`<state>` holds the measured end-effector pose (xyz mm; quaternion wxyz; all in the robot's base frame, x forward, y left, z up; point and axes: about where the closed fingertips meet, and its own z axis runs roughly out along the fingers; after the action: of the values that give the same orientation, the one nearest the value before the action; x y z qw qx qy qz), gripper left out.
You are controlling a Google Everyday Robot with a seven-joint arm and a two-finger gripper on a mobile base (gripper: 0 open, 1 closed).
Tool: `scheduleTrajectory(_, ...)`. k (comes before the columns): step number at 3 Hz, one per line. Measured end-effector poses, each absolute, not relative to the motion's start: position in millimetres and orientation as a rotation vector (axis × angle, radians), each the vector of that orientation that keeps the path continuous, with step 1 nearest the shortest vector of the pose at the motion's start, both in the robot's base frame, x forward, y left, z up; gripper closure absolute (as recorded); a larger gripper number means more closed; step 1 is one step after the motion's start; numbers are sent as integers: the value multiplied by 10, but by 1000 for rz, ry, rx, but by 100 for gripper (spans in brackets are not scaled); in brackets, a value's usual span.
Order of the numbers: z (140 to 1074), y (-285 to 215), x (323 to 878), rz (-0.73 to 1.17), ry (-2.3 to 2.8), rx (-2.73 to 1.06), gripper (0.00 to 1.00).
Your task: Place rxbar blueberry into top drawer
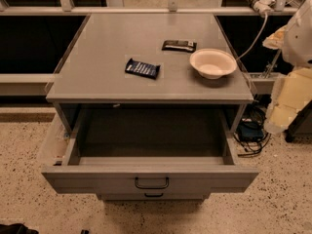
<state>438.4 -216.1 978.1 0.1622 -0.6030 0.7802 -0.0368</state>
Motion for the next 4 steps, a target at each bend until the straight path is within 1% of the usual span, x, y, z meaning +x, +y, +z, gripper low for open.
scheduleTrajectory(2,9803,-2103,4488,-85,2198,-1733,0)
scheduleTrajectory(4,9625,-1598,5118,76,2124,-1807,0)
